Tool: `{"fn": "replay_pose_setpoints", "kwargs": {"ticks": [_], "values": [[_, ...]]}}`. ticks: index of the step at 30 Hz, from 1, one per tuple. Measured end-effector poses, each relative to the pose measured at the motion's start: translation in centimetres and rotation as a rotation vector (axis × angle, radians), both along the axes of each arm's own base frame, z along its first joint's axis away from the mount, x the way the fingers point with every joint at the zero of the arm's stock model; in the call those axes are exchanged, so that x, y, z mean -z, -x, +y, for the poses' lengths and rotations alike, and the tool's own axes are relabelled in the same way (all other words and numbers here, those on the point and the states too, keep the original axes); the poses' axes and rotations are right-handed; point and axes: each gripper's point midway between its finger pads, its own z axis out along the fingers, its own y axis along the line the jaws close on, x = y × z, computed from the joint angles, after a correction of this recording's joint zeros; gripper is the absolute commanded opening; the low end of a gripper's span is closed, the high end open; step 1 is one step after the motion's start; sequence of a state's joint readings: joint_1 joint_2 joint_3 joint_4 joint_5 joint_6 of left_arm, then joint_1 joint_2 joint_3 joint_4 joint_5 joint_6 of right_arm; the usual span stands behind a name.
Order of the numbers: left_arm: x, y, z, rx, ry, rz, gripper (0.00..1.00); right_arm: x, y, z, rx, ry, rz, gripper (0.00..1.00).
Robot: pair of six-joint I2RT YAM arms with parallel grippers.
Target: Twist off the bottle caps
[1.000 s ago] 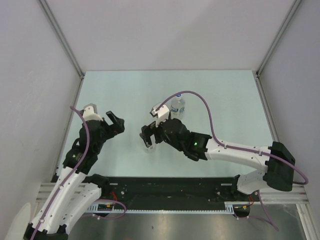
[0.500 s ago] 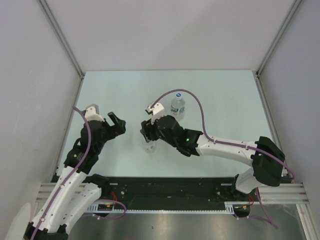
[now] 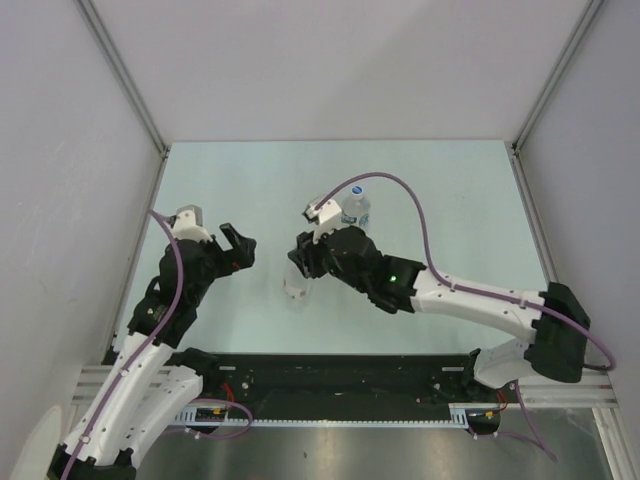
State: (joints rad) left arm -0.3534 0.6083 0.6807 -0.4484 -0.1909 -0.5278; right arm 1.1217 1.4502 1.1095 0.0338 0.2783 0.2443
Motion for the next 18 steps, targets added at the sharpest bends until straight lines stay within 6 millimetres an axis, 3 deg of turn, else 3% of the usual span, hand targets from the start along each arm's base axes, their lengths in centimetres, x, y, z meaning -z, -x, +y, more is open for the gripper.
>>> {"fn": "replay_pose_setpoints", "kwargs": {"ticks": [4,9,13,18], "values": [[-2.2,-0.1,-1.8,0.122,0.003,-0.073,1.0,-5.2,0.3,-2.8,0.032,-0.111,-0.021,0.0],[-9.3,0.5,-7.3,0.442,0.084,-0.268,1.0,-11.4,-2.9,-9.6,0.144,-0.32,0.023,0.0],[-12.9,1.8,-11.1,0.696,0.151,-0.389,1.0,-13.3,-3.8,-13.2,0.163,-0.42,0.082,0.0],[-13.6,4.0,-14.7,0.946,0.207,-0.425,1.0,-14.1,-2.8,-14.4,0.084,-0.485,0.171,0.0]]}}
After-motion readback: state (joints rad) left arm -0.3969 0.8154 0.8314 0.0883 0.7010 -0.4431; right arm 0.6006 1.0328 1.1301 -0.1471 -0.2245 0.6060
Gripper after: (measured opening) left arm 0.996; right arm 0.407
